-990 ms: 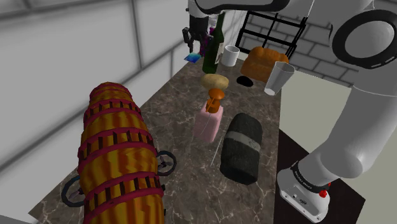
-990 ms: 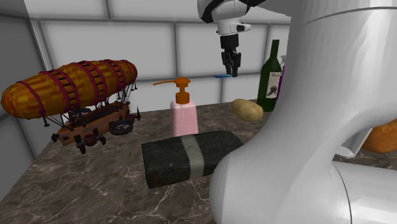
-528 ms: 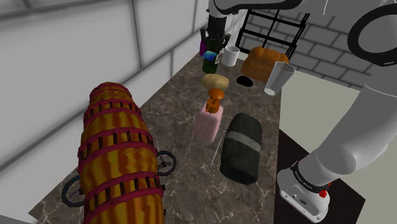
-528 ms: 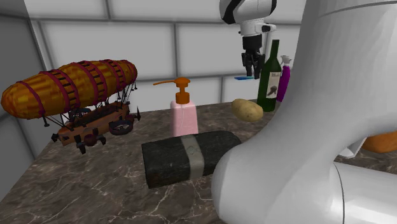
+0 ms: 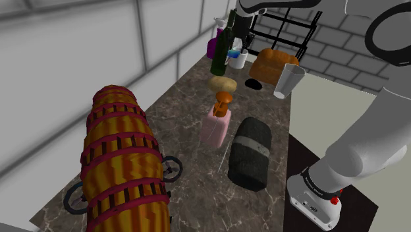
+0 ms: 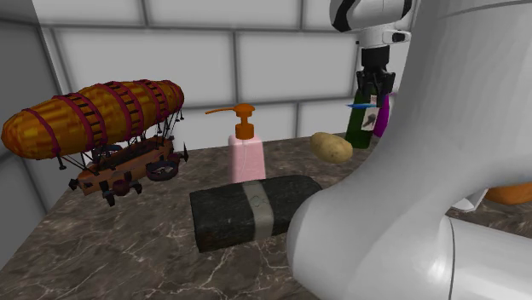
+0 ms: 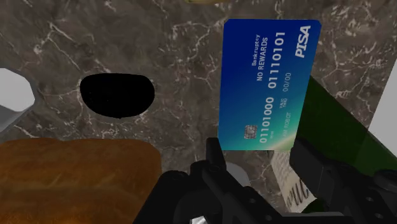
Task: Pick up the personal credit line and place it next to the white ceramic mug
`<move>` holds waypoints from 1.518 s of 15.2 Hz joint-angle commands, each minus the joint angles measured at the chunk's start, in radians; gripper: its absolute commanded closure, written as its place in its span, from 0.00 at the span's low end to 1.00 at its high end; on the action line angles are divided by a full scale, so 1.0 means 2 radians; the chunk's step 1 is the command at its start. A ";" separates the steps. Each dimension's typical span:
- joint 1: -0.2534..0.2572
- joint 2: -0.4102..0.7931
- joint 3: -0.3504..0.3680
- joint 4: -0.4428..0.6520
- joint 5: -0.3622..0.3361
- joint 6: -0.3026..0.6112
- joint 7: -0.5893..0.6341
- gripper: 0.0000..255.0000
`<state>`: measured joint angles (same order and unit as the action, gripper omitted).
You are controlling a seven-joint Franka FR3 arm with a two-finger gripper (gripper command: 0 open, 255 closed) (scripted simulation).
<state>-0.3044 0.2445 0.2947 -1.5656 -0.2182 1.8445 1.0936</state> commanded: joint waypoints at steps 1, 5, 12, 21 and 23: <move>-0.015 0.000 -0.008 -0.001 0.003 0.005 -0.024 1.00; -0.042 0.007 -0.024 0.007 0.008 0.010 -0.068 1.00; -0.051 0.013 -0.029 -0.024 0.006 0.049 -0.074 1.00; -0.052 0.025 -0.032 -0.068 -0.001 0.103 -0.064 1.00; -0.051 0.029 -0.032 -0.076 -0.004 0.115 -0.062 1.00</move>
<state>-0.4078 0.2962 0.2304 -1.7150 -0.2229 2.0662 0.9683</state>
